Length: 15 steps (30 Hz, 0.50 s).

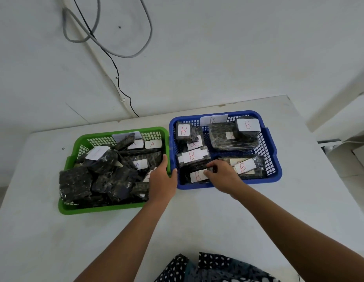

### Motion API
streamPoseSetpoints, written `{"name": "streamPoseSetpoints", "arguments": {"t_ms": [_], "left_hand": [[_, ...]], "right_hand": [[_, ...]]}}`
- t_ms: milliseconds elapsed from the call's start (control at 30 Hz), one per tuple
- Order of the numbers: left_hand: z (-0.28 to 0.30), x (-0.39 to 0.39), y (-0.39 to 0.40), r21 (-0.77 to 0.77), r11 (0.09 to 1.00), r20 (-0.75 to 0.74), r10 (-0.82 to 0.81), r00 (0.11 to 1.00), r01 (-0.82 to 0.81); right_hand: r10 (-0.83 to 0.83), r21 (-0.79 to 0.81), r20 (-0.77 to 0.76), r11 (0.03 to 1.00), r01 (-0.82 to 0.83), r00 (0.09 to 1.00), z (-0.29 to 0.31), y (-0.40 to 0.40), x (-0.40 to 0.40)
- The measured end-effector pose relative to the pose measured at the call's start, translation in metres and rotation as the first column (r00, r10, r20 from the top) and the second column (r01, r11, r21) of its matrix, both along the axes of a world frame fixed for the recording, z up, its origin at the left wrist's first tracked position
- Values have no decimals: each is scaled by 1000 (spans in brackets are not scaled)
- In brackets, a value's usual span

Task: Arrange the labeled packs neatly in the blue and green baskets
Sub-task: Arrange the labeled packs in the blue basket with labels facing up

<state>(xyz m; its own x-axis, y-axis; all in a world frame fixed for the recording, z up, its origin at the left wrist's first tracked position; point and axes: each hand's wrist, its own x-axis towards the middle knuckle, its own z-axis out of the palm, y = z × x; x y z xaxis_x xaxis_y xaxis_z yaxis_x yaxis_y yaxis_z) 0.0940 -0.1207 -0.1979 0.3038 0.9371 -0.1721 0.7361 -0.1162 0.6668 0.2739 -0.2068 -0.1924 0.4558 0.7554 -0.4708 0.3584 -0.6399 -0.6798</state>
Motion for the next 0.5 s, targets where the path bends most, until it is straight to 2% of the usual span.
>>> {"name": "streamPoseSetpoints", "arguments": {"t_ms": [100, 233, 500], "left_hand": [[0, 0, 0, -5, 1000, 4, 8, 1000, -8], [1, -2, 0, -13, 1000, -8, -10, 1000, 10], [-1, -4, 2, 9, 999, 1, -46, 999, 46]], "right_hand": [[23, -43, 61, 999, -21, 998, -4, 5, -8], [61, -62, 353, 997, -42, 934, -10, 1, -19], [124, -153, 391, 986, -68, 912, -9, 7, -14]]}}
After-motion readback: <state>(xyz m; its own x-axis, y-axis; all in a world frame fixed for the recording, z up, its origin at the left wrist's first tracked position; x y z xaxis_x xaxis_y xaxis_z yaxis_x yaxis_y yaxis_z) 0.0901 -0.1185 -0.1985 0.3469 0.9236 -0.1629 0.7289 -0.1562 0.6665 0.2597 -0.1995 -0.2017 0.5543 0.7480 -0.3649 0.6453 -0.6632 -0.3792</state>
